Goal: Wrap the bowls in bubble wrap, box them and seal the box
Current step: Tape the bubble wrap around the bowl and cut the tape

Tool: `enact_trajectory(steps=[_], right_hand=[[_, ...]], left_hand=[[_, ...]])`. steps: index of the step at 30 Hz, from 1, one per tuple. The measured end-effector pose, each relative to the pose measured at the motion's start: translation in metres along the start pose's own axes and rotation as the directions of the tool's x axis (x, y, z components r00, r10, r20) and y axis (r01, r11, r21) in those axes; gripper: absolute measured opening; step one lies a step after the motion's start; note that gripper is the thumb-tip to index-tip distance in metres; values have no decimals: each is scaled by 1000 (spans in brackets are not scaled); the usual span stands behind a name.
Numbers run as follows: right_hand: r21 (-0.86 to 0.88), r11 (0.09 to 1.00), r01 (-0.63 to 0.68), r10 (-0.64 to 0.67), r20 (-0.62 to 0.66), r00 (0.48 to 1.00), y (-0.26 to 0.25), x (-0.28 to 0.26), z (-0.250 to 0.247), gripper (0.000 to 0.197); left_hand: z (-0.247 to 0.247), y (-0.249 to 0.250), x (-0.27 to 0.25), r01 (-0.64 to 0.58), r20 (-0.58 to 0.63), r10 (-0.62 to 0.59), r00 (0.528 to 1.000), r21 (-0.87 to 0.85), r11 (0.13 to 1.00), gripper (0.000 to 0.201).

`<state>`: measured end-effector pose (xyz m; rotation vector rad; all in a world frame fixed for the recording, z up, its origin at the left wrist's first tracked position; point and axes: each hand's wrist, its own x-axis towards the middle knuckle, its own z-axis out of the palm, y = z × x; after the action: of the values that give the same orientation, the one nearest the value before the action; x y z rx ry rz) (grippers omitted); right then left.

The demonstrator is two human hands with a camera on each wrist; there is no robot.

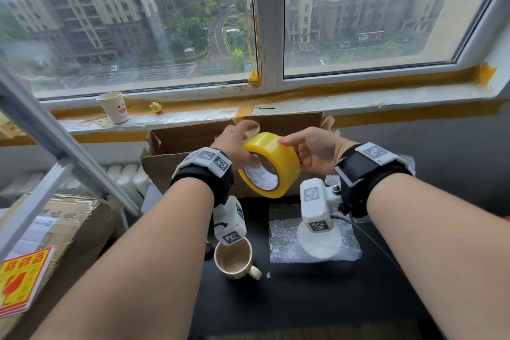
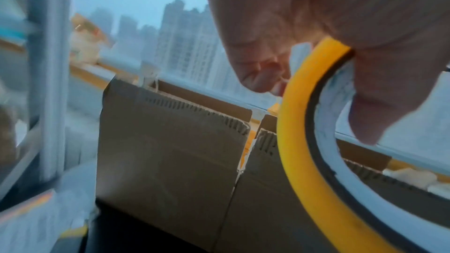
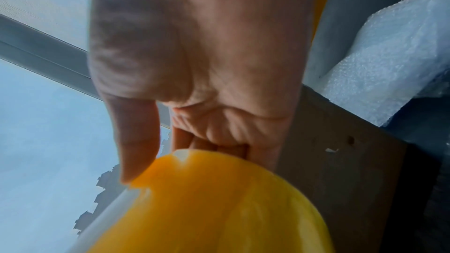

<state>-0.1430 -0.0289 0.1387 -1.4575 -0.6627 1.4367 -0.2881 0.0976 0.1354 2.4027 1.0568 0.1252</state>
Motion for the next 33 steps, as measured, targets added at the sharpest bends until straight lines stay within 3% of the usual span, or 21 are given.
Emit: enact_trajectory(steps=[2,4,7,16,22,29,33], right_hand=[[-41,999,-11,11,-5,1000,2,0,1,20],[-119,993,-11,6,-45,999,3,0,4,24],[-190,982,-1,-18,-97,995,7,2,3,26],[-181,983,16,-40,-127,991,11,3,2,17],[-143,990,3,-15,-80,997,14,4,1,15],[-213,977,-29,13,-79,997,17,7,7,17],[-285,958,-41,19,-77,997,17,8,13,19]], left_hand=[[3,4,-2,-69,70,59,996,146,987,44],[7,5,-2,-97,61,86,994,219,971,36],[15,5,-2,-107,20,105,994,246,963,44],[18,7,0,-154,17,158,987,351,924,37],[20,6,0,-169,44,166,985,402,900,41],[23,2,-2,-184,78,167,983,433,882,39],[22,0,-3,-194,108,162,981,480,856,52]])
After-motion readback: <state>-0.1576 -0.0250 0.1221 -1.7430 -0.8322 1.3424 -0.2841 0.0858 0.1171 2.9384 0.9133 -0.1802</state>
